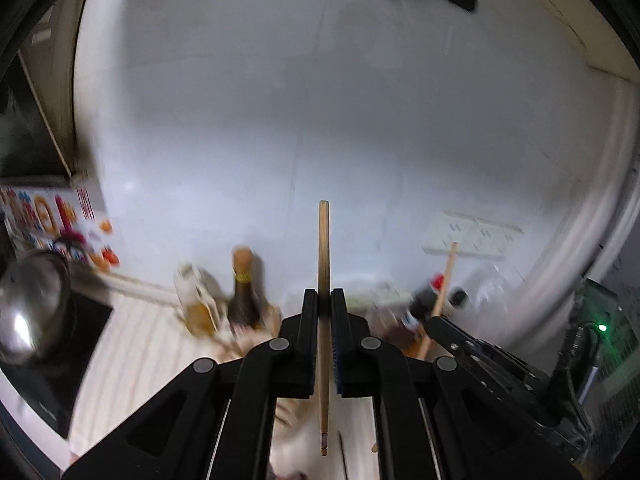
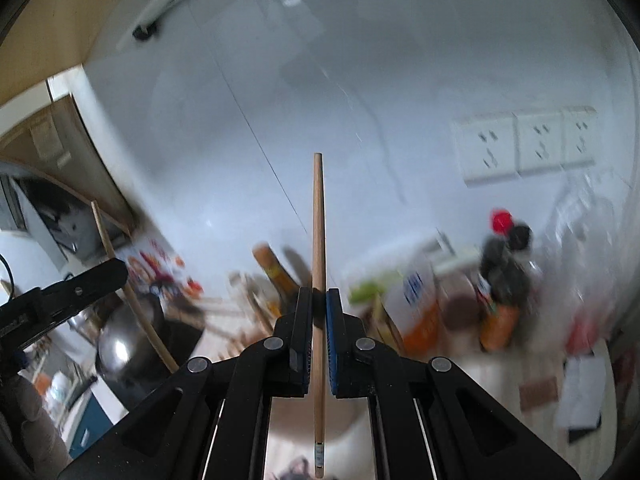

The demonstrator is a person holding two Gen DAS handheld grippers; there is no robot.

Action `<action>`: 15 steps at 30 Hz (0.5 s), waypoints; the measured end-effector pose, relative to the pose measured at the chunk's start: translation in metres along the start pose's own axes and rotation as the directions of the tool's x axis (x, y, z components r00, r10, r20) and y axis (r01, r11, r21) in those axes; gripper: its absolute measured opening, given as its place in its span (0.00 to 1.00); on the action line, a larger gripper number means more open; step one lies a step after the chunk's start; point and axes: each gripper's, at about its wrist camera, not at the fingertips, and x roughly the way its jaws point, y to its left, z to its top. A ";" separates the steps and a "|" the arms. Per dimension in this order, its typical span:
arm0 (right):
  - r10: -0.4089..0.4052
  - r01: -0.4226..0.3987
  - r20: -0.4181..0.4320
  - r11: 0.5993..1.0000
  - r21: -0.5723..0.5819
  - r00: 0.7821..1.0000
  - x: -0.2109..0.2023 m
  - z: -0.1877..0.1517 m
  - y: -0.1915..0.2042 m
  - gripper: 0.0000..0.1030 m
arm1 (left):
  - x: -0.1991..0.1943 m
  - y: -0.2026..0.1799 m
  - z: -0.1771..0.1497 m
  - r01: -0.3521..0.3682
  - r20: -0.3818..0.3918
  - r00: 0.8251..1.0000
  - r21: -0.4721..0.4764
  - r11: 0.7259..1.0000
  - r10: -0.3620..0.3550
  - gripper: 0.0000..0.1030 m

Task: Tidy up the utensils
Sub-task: 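Lift both held light chopsticks up over the beige holder, then lower both chopsticks into the beige holder and open both tools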

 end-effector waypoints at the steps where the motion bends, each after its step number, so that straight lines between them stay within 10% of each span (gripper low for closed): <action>1: 0.009 -0.009 0.013 1.000 0.001 1.000 0.006 0.007 0.005 0.06 | 0.003 0.003 0.006 -0.007 0.009 1.000 0.001 1.000 0.007 0.03; 15: 0.046 -0.041 0.071 0.997 -0.068 0.996 0.108 0.027 0.056 0.06 | 0.096 0.065 0.029 -0.041 0.007 0.999 -0.040 0.998 0.041 0.03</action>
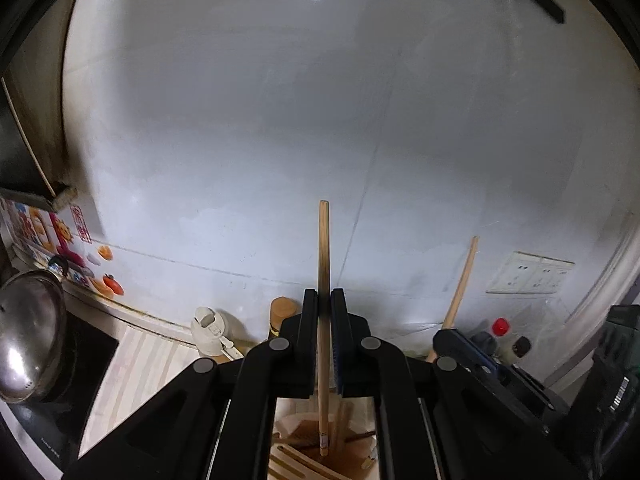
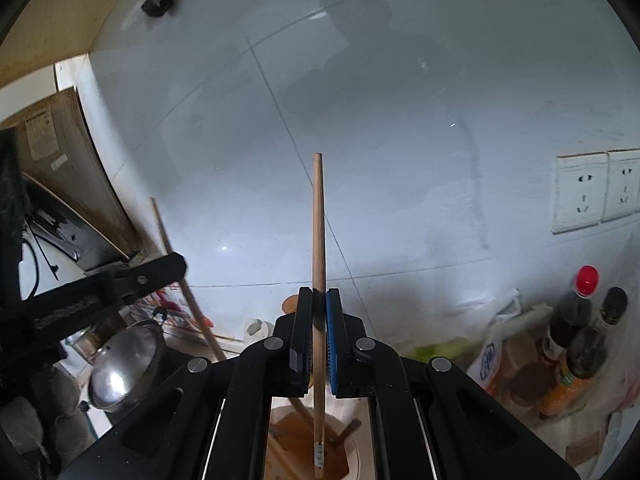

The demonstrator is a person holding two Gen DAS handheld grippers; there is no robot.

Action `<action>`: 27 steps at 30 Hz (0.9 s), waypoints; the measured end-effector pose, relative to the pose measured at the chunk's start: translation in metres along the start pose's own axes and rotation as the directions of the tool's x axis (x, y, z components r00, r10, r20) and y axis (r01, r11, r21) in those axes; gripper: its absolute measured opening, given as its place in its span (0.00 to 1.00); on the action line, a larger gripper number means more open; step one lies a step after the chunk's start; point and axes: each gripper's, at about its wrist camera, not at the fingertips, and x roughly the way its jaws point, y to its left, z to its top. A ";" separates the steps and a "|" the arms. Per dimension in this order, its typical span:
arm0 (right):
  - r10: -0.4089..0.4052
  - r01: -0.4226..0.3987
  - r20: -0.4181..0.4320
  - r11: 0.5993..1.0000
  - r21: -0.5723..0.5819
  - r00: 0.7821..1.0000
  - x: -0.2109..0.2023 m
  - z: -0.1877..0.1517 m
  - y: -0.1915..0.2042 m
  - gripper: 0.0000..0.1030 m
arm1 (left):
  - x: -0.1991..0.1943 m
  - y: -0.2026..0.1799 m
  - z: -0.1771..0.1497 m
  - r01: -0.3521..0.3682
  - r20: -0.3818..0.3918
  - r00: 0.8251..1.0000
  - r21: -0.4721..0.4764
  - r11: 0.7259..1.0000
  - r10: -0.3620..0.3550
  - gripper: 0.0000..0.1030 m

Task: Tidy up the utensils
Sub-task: 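Lower both chopsticks into the beige holder and open both tools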

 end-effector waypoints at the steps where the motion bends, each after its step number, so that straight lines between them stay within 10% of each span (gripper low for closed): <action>1: 0.000 0.000 0.000 1.000 -0.003 1.000 0.005 -0.002 0.000 0.06 | 0.007 0.003 -0.002 0.005 -0.008 1.000 -0.004 1.000 -0.005 0.03; 27: 0.021 -0.021 -0.036 1.000 -0.020 0.999 -0.007 -0.052 -0.023 0.06 | 0.053 0.015 -0.058 0.103 -0.183 0.978 -0.001 0.995 -0.101 0.04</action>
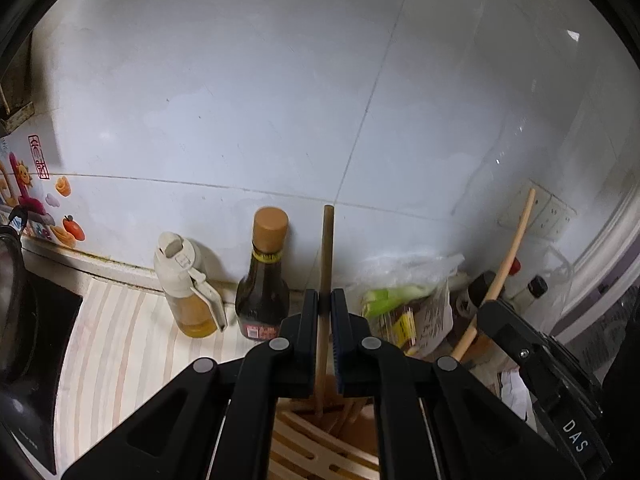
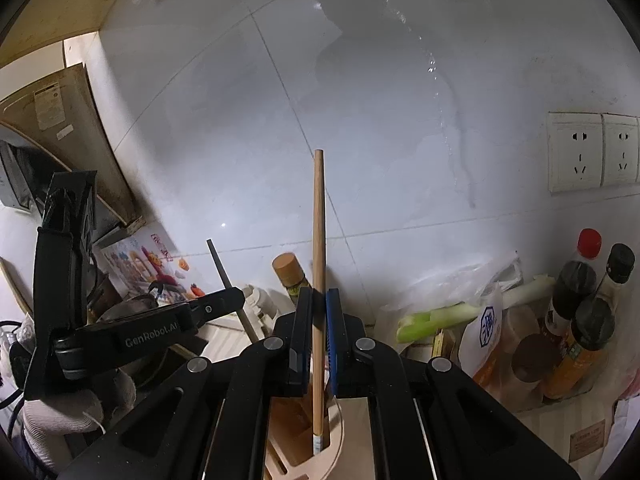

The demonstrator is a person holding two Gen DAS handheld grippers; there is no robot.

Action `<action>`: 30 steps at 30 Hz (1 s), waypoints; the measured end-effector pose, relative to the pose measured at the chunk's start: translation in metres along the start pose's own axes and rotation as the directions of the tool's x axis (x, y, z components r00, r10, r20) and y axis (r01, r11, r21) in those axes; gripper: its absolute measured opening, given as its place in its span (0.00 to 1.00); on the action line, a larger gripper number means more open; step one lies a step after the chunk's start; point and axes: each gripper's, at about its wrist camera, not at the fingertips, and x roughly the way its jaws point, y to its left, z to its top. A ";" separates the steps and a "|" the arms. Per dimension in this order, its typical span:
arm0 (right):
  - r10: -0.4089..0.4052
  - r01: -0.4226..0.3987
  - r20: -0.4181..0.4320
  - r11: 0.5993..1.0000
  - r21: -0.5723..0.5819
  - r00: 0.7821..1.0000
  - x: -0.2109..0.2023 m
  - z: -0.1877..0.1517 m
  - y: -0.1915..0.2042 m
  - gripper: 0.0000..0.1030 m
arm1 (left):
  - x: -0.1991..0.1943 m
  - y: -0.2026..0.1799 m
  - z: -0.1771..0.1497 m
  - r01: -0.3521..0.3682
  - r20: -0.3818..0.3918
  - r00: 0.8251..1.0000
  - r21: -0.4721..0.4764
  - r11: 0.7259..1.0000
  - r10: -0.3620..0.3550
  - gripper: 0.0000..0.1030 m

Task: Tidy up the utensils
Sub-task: 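Lower both chopsticks into the beige holder and open both tools, then grasp a dark chopstick with the right tool while the left tool grasps another dark chopstick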

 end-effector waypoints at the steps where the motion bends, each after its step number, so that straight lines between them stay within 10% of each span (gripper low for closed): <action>1: 0.006 -0.006 -0.007 1.000 -0.003 1.000 0.000 -0.001 0.000 0.06 | 0.000 -0.001 -0.001 0.004 -0.009 1.000 0.005 1.000 -0.004 0.04; 10: 0.073 -0.068 -0.174 0.997 0.033 0.982 0.004 -0.005 -0.003 0.18 | -0.021 -0.006 -0.006 -0.012 -0.085 0.996 0.003 1.000 0.012 0.13; 14: 0.073 -0.064 -0.166 0.996 0.060 0.983 -0.011 -0.003 -0.008 0.44 | -0.048 -0.001 -0.004 -0.063 -0.038 0.997 -0.021 0.998 0.062 0.88; 24: -0.040 0.054 -0.122 0.992 0.113 0.992 -0.073 0.001 -0.021 0.71 | -0.093 0.003 -0.046 -0.305 0.004 0.952 -0.046 0.951 0.305 1.00; 30: -0.150 0.168 -0.127 0.975 0.145 0.981 -0.113 -0.017 -0.042 0.92 | -0.108 -0.001 -0.094 -0.337 -0.041 0.941 -0.055 0.940 0.335 1.00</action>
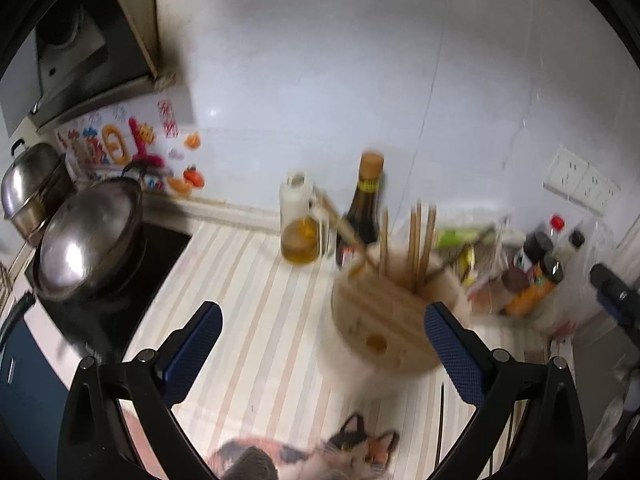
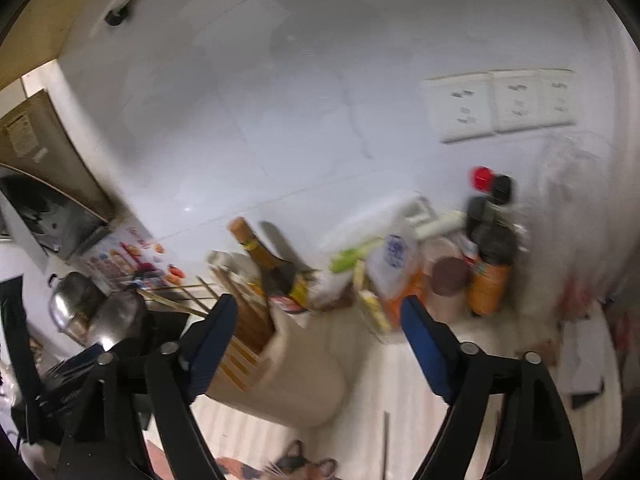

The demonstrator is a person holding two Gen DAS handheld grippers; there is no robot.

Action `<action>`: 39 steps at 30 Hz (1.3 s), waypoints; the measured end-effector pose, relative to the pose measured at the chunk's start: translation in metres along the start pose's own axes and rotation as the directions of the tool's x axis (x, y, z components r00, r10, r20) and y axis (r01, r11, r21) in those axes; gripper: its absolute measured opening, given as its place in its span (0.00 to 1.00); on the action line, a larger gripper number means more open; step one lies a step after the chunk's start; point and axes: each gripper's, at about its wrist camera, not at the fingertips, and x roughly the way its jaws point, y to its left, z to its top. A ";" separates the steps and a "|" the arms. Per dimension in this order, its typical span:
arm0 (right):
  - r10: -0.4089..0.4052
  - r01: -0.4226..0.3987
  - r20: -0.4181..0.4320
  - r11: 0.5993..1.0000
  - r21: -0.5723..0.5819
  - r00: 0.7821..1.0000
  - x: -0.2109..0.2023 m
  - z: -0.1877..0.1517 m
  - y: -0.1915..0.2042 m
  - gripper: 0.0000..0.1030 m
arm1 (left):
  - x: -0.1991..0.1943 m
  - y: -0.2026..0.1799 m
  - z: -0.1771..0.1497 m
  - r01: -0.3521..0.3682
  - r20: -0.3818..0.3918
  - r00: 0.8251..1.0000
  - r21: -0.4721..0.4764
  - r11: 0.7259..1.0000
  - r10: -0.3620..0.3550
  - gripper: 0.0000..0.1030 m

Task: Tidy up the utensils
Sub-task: 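Grasp a dark chopstick with the right tool while the left tool grasps another dark chopstick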

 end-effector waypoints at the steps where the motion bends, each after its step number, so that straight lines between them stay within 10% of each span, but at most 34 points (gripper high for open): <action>1: -0.026 0.026 -0.008 1.000 0.008 1.000 -0.005 -0.008 -0.008 0.96 | 0.000 -0.002 -0.011 -0.001 -0.017 1.000 0.002 1.000 0.001 1.00; 10: -0.200 0.213 -0.263 0.977 0.022 0.944 0.003 -0.084 -0.095 0.96 | 0.038 -0.051 -0.102 0.021 -0.212 0.977 0.111 0.994 0.004 1.00; 13: -0.220 0.249 -0.386 0.968 0.024 0.896 0.021 -0.112 -0.126 0.71 | 0.061 -0.076 -0.127 0.051 -0.272 0.962 0.131 0.990 -0.013 1.00; 19: -0.212 0.256 -0.558 0.967 0.002 0.802 0.060 -0.160 -0.168 0.51 | 0.113 -0.129 -0.162 0.135 -0.420 0.906 0.159 0.978 -0.057 0.99; 26: -0.193 0.244 -0.589 0.970 0.007 0.785 0.074 -0.172 -0.181 0.49 | 0.165 -0.185 -0.196 0.192 -0.534 0.845 0.238 0.952 -0.037 0.55; 30: -0.188 0.236 -0.606 0.972 -0.001 0.773 0.078 -0.171 -0.184 0.49 | 0.172 -0.192 -0.206 0.147 -0.524 0.852 0.280 0.949 0.022 0.35; 32: -0.191 0.229 -0.621 0.973 -0.020 0.760 0.085 -0.174 -0.180 0.49 | 0.172 -0.187 -0.207 0.141 -0.524 0.852 0.263 0.954 0.018 0.08; 39: -0.206 0.193 -0.677 0.976 -0.097 0.706 0.115 -0.194 -0.160 0.39 | 0.167 -0.126 -0.220 0.051 -0.513 0.856 0.220 0.974 0.071 0.04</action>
